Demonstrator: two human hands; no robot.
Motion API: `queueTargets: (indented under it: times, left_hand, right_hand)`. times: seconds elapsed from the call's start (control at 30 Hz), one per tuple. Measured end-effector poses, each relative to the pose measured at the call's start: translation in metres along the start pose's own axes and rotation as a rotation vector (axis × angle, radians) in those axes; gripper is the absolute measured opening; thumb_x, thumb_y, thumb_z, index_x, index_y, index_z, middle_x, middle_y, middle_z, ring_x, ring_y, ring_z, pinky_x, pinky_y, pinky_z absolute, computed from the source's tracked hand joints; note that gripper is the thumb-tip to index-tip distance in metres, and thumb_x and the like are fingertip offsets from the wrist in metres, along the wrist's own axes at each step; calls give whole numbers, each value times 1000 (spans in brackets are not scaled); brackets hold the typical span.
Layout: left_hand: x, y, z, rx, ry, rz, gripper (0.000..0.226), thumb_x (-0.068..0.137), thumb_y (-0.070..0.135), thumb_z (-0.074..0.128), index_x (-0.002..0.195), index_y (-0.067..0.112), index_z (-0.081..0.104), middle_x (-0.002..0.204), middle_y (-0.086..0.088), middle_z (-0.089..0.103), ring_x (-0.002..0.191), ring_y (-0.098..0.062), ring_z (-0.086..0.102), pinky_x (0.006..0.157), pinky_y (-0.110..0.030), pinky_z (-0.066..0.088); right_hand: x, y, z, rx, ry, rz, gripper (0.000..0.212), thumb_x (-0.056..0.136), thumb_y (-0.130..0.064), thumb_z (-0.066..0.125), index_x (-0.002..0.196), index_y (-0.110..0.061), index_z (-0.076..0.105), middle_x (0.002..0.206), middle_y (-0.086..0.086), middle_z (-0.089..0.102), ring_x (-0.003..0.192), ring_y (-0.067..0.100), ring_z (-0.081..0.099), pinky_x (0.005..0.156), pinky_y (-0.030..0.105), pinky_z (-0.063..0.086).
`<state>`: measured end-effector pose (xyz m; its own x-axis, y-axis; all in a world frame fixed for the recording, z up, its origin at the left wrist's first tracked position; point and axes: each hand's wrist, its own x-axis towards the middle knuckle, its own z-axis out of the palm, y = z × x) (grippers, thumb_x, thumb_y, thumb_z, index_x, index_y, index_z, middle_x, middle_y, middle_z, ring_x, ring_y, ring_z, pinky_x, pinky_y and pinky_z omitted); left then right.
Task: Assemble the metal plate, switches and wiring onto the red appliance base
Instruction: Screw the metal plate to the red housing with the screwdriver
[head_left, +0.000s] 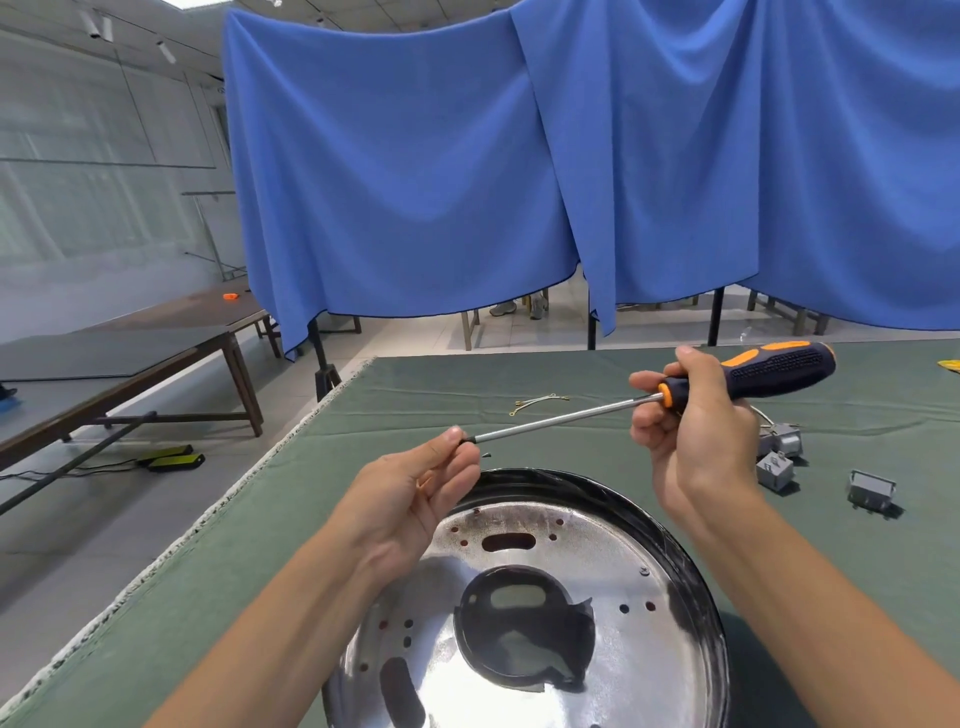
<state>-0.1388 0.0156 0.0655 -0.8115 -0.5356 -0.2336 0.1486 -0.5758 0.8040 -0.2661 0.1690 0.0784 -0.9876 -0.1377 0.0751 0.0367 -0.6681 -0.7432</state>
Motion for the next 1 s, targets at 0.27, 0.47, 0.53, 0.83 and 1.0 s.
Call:
queueTargets:
  times: [0.27,0.47,0.53,0.83,1.0]
  left_hand:
    - [13,-2,-3,174,89,21,25,90,26,61,98,3,56,53,-6,61,34,-10,50,31,-16,39]
    - [32,14,-31,1657,121,470,22,80,35,70,99,25,64,95,7,61,89,-13,58,80,-29,48]
    - [34,18,-33,1716,-70,118,34,78,40,72,104,18,64,106,1,63,98,-16,58,84,-28,45]
    - [31,30,-35,1247,-213,-196,17,85,20,70,97,9,69,93,-11,74,77,-23,69,66,-27,56]
    - [13,40,-21,1032,-173,-19,7,87,12,65,91,7,68,69,-7,69,54,-17,65,48,-21,51]
  right_hand:
    - [0,2,-3,-52,-214,112,22,91,-14,51,71,-8,57,76,9,73,49,18,66,41,19,49]
    - [-4,1,-2,-230,-326,-82,20,88,-1,55,72,-10,62,78,7,73,65,27,72,52,26,56]
    - [-8,7,-2,-335,-382,-144,17,88,0,58,75,-10,64,81,9,74,71,27,73,57,28,58]
    - [-7,23,-5,-577,-477,-383,14,87,2,62,80,-9,66,80,2,71,77,22,71,65,33,59]
    - [-6,9,9,-855,-575,-729,11,81,-5,74,83,-7,64,89,6,68,81,17,63,76,23,52]
